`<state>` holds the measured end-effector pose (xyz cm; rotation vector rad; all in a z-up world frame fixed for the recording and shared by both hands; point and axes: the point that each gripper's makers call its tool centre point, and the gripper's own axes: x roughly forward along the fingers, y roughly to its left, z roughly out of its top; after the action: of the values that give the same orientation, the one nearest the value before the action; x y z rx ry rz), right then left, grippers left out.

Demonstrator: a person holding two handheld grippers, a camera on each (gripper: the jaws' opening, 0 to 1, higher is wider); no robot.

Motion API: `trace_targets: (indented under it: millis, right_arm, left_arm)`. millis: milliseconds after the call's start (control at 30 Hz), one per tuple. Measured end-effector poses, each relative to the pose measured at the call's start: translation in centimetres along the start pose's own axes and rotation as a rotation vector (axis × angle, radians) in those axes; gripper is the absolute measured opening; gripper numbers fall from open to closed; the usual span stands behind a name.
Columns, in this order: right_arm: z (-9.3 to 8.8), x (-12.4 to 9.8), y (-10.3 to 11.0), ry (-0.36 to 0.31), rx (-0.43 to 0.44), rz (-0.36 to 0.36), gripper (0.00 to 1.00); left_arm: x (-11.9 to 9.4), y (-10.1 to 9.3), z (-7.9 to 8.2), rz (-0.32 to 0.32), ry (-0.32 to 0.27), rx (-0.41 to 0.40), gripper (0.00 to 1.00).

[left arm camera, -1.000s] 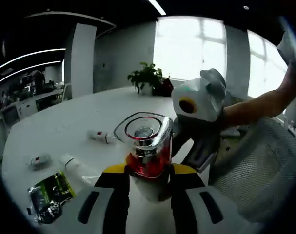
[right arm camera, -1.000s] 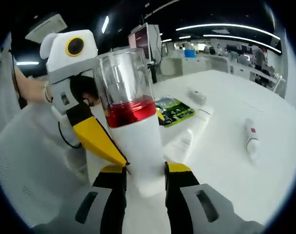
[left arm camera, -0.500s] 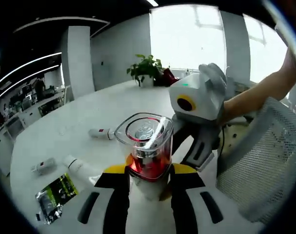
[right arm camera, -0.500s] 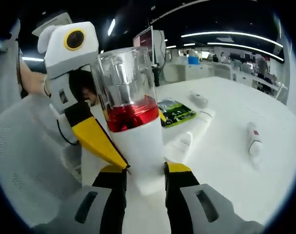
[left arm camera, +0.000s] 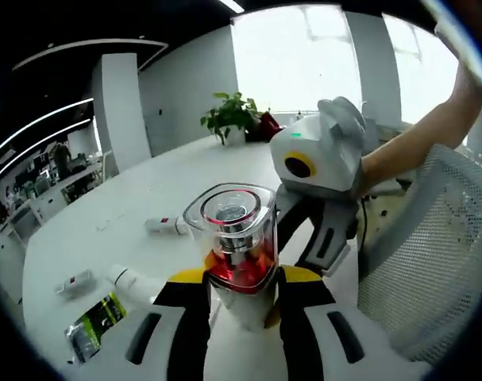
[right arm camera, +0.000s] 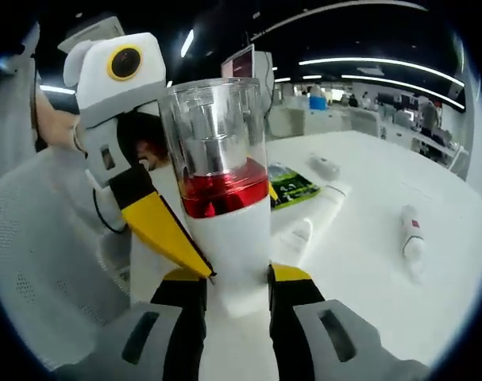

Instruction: Arrange the skincare products in the storage area until every visible bottle or jar stands upright without overlapping.

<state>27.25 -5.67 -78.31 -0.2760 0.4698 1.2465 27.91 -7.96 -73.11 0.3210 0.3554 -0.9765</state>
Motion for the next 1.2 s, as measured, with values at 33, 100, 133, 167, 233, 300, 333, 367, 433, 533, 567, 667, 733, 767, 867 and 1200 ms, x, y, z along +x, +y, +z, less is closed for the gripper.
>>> trace_targets:
  millis: [33, 100, 133, 167, 233, 300, 333, 367, 433, 533, 567, 667, 733, 767, 867, 1200]
  right_arm:
    - [0.0, 0.0, 0.0, 0.001, -0.002, -0.001, 0.29]
    - [0.0, 0.0, 0.0, 0.000, 0.000, -0.002, 0.30]
    - [0.0, -0.1, 0.0, 0.000, 0.002, -0.002, 0.30]
    - [0.0, -0.1, 0.0, 0.000, 0.001, -0.002, 0.30]
    - [0.0, -0.1, -0.1, 0.001, -0.001, -0.004, 0.30]
    - [0.0, -0.1, -0.1, 0.001, -0.005, -0.005, 0.29]
    - [0.0, -0.2, -0.1, 0.002, -0.007, -0.005, 0.29]
    - [-0.1, -0.2, -0.1, 0.004, -0.008, -0.005, 0.29]
    - [-0.2, -0.4, -0.1, 0.011, -0.014, -0.008, 0.29]
    - [-0.6, -1.0, -0.3, 0.016, -0.012, -0.017, 0.28]
    - [-0.7, -1.1, -0.4, 0.016, -0.010, -0.022, 0.29]
    - [-0.7, -1.9, -0.6, 0.011, -0.002, -0.039, 0.29]
    - [-0.7, -2.4, -0.7, 0.010, 0.000, -0.052, 0.29]
    - [-0.8, -2.7, -0.7, 0.010, -0.001, -0.056, 0.29]
    - [-0.9, -3.6, -0.7, 0.014, 0.003, -0.068, 0.29]
    - [1.6, -6.6, -0.3, -0.048, 0.047, -0.112, 0.29]
  left_arm:
    - [0.0, 0.0, 0.0, 0.000, -0.002, 0.004, 0.28]
    - [0.0, -0.1, 0.1, -0.003, -0.006, 0.007, 0.28]
    - [0.0, -0.1, 0.1, -0.005, -0.008, 0.007, 0.28]
    - [0.1, 0.0, 0.1, -0.006, -0.010, 0.008, 0.28]
    - [0.1, 0.0, 0.0, -0.006, -0.014, 0.012, 0.28]
    - [0.1, 0.0, 0.1, -0.005, -0.017, 0.017, 0.28]
    - [0.1, 0.1, 0.1, -0.004, -0.019, 0.019, 0.29]
    - [0.1, 0.1, 0.1, -0.004, -0.020, 0.020, 0.29]
    - [0.2, 0.1, 0.1, -0.004, -0.023, 0.017, 0.29]
    - [0.2, 0.3, 0.0, -0.009, -0.031, -0.010, 0.30]
    - [0.2, 0.4, -0.1, -0.011, -0.029, -0.014, 0.29]
    - [0.2, 0.4, -0.1, -0.013, -0.028, -0.022, 0.29]
    - [0.2, 0.4, -0.1, -0.013, -0.027, -0.025, 0.29]
    - [0.1, 0.4, -0.1, -0.015, -0.026, -0.026, 0.29]
    - [0.1, 0.3, -0.2, -0.019, -0.025, -0.029, 0.29]
    - [0.0, 0.1, -0.4, -0.028, 0.001, 0.011, 0.30]
